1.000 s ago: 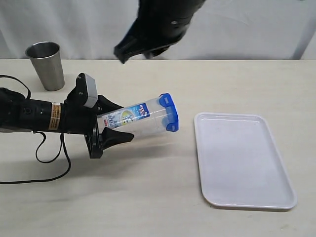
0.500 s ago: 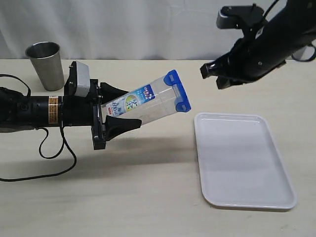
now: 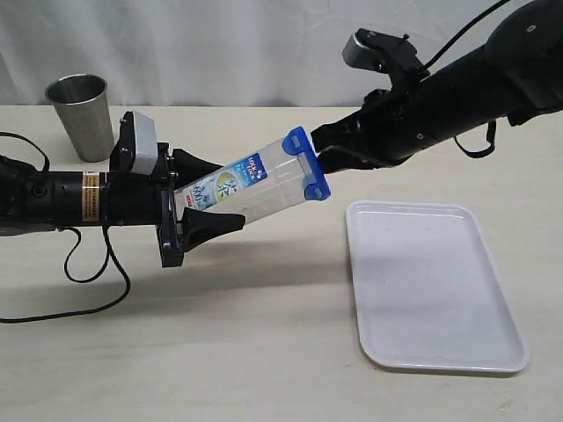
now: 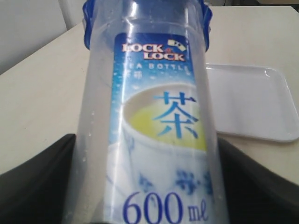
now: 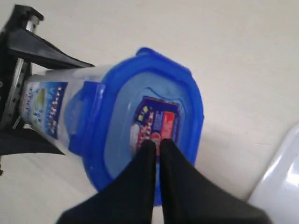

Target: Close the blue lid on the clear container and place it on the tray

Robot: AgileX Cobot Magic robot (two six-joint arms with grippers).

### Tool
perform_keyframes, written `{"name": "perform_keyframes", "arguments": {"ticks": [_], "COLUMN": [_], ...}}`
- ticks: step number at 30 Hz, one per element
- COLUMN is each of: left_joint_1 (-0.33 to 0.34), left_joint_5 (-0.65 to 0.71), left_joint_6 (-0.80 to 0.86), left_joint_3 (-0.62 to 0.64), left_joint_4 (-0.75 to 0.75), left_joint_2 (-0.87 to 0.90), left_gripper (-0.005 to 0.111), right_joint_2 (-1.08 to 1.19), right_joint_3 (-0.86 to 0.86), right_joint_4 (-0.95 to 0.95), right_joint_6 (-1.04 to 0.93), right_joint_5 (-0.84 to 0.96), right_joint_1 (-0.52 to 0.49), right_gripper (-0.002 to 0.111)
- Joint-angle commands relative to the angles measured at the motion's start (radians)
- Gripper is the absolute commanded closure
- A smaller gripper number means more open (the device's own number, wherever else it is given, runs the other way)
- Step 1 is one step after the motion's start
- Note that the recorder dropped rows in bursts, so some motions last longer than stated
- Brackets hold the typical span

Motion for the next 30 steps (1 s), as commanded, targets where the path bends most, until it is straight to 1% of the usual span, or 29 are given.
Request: {"name": "perform_keyframes", "arguments": {"ticks": [1, 4, 7, 13, 16, 23, 25, 30], "left_joint_1": [-0.009, -0.009, -0.009, -0.009, -0.009, -0.011, -0.02, -0.054], "left_joint_5": [-0.071, -0.071, -0.071, -0.071, -0.071, -0.071, -0.071, -0.071], "left_joint_6": [0.004, 0.004, 0.002, 0.0, -0.005, -0.005, -0.005, 0.022], "left_joint_3": [-0.007, -0.007, -0.007, -0.007, -0.007, -0.007, -0.007, -0.007], "left_joint_4": [-0.02, -0.02, -0.02, -0.019, -0.017, -0.015, -0.027, -0.038], "left_joint_2": [-0.014, -0.014, -0.014, -0.014, -0.014, -0.014, -0.014, -0.014], "left_gripper": [0.107, 0.107, 0.107, 0.107, 0.107, 0.107, 0.107, 0.107], "right_joint_2": [-0.04, -0.046, -0.046, -0.046, -0.046, -0.046, -0.046, -0.046], "right_joint_3": [-0.021, -0.021, -0.021, -0.021, -0.021, -0.021, -0.021, -0.021], "right_joint_4": [0.125, 0.185, 0.161, 0.113, 0.098, 0.098, 0.098, 0.083], "right_joint_6": [-0.082, -0.119, -0.117, -0.095, -0.08, -0.078, -0.075, -0.072], "right_joint_5": [0.067, 0.105, 0.102, 0.071, 0.054, 0.05, 0.052, 0.041], "right_joint_1": [0.014, 0.017, 0.048, 0.15, 0.177, 0.188, 0.188, 0.234], "right_gripper": [0.104, 0.104, 0.104, 0.104, 0.104, 0.104, 0.104, 0.104]}}
